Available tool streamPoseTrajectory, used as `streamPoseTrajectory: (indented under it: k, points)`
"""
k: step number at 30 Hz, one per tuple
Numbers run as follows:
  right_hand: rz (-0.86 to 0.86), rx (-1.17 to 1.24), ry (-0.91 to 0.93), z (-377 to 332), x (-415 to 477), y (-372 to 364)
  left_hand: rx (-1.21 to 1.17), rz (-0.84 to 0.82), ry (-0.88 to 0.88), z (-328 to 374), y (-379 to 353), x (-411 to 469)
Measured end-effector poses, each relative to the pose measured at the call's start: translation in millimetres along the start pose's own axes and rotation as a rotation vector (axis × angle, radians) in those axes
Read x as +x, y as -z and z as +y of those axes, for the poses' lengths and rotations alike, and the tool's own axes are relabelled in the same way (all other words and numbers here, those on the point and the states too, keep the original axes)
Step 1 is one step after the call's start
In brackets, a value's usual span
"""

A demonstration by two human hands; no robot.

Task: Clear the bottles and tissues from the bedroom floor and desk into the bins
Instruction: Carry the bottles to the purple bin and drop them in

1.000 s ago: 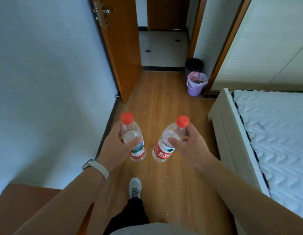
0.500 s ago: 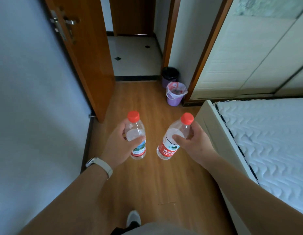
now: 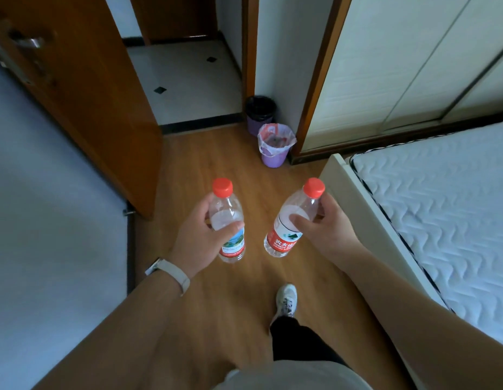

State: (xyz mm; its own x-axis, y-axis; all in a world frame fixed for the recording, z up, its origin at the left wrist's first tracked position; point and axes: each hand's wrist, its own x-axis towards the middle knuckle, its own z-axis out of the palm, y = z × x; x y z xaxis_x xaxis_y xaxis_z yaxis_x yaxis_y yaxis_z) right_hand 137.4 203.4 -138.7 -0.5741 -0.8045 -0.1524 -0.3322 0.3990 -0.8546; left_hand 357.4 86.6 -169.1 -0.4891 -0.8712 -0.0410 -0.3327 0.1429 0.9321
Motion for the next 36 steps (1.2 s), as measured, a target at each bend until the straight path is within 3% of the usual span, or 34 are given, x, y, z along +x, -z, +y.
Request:
streamPoseTrajectory:
  k: [14, 23, 36]
  points:
    - [-0.132, 0.137, 0.046, -7, 238, 57, 0.107, 0.0, 0.063, 56, -68, 203]
    - [-0.077, 0.144, -0.021, 7, 308, 86, 0.096, -0.049, 0.055, 66, -99, 291]
    - [-0.021, 0.031, -0.082, -29, 462, 33, 0.044, -0.099, 0.077, 24, -59, 457]
